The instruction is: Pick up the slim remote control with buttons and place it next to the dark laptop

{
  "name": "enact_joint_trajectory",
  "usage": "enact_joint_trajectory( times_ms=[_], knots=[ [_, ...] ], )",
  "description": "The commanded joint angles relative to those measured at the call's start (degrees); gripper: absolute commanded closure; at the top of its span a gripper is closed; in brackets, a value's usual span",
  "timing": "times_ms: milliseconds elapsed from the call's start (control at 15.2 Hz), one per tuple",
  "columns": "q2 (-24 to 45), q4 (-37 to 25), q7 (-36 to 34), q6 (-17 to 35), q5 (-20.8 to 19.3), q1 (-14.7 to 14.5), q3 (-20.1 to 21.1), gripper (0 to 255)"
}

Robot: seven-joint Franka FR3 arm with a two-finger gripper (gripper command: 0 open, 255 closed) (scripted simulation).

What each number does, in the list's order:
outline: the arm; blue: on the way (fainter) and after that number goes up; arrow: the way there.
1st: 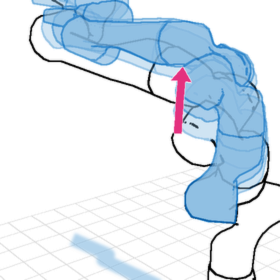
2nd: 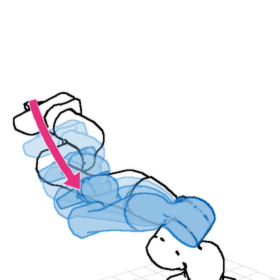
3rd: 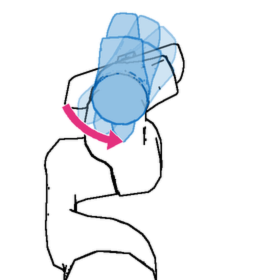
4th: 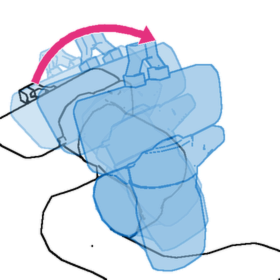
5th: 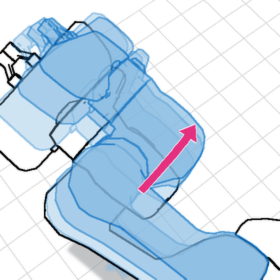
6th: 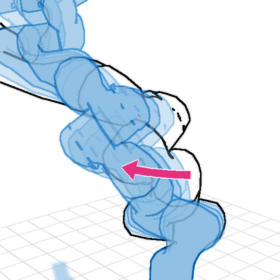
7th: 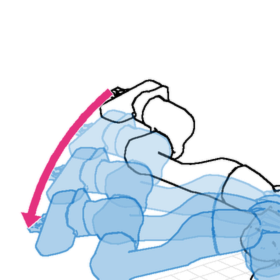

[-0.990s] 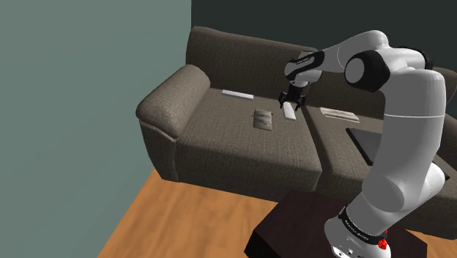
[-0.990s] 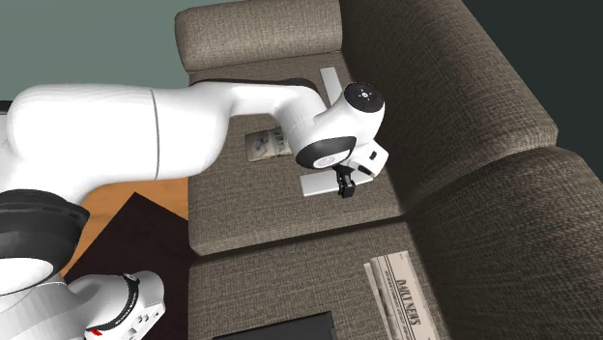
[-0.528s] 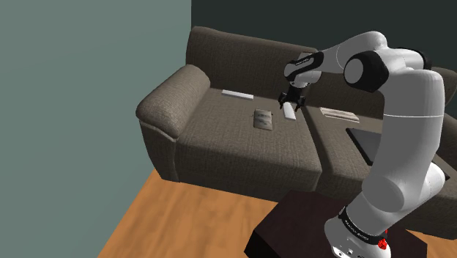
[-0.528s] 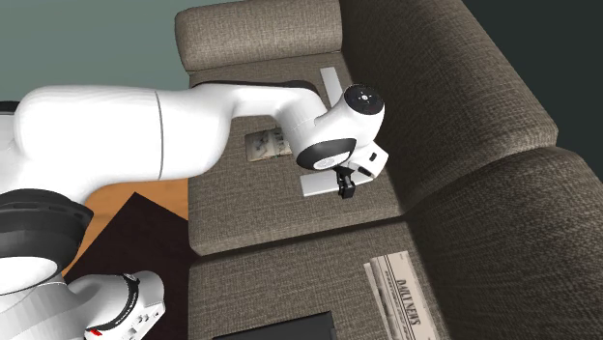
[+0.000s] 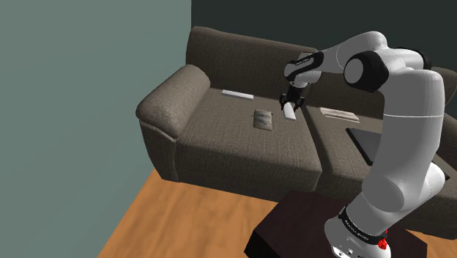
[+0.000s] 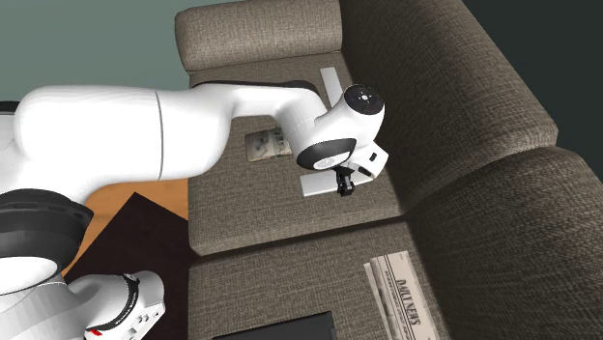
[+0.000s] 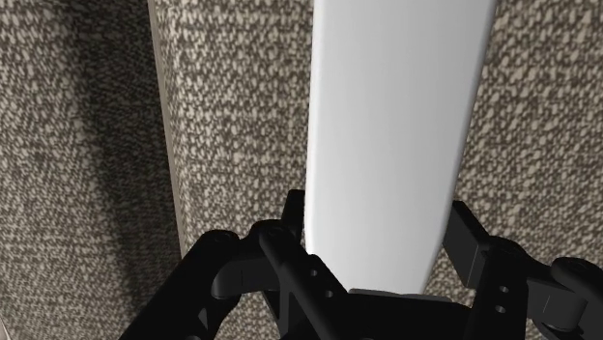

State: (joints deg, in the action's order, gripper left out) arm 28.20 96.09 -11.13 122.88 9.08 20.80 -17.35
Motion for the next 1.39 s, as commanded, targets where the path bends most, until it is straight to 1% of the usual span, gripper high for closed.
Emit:
enact_joint_trajectory(
  times_ms=[0, 132, 1320],
  knots=[
    [0.0, 0.0, 0.0, 0.0, 0.0, 0.0, 0.0, 255],
    [0.0, 0.0, 0.0, 0.0, 0.0, 0.0, 0.0, 255],
    [-4.9, -6.9, -1.2, -11.6, -1.9, -0.4, -1.0, 255]
  ],
)
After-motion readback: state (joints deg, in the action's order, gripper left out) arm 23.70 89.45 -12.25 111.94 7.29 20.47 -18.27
